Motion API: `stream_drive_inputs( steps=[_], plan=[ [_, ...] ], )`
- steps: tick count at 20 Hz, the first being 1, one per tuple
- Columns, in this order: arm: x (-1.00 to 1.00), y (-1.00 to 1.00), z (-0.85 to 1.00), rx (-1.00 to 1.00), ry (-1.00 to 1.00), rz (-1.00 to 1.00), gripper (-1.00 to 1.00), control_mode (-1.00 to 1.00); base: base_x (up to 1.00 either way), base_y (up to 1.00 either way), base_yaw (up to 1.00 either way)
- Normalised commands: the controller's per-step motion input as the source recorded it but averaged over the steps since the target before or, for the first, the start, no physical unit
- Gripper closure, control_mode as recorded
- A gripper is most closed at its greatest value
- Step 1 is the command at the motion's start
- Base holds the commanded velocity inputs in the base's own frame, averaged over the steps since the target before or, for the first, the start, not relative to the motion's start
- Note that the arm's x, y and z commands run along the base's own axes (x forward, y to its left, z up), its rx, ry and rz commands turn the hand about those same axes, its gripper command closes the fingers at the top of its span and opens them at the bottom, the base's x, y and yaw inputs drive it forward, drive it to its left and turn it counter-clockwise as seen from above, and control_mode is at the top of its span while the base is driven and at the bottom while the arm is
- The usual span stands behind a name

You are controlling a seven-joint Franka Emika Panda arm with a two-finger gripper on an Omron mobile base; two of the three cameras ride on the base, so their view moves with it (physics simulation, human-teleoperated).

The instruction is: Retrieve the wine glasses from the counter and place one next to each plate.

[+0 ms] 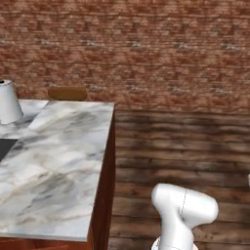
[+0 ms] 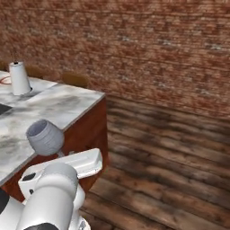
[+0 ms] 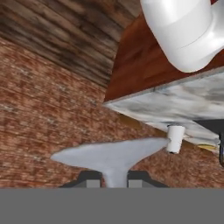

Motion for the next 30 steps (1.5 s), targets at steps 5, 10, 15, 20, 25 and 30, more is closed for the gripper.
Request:
stream_drive_inputs(
  steps=[5, 10, 15, 20, 25, 30],
  plan=[
    [0.00, 0.00, 0.00, 0.00, 0.00, 0.00, 1.00, 1.00, 0.36, -1.00, 0.01],
    [0.00, 0.00, 0.00, 0.00, 0.00, 0.00, 1.00, 1.00, 0.80, -1.00, 0.05],
    [0.00, 0.00, 0.00, 0.00, 0.00, 0.00, 1.00, 1.00, 1.00, -1.00, 0.13],
    [0.00, 0.00, 0.00, 0.00, 0.00, 0.00, 1.00, 1.00, 1.00, -1.00, 0.18],
    [0.00, 0.00, 0.00, 0.00, 0.00, 0.00, 1.00, 1.00, 1.00, -0.94, 0.21],
    [0.00, 0.00, 0.00, 0.00, 0.00, 0.00, 1.00, 1.00, 1.00, -0.66, 0.21]
  ],
)
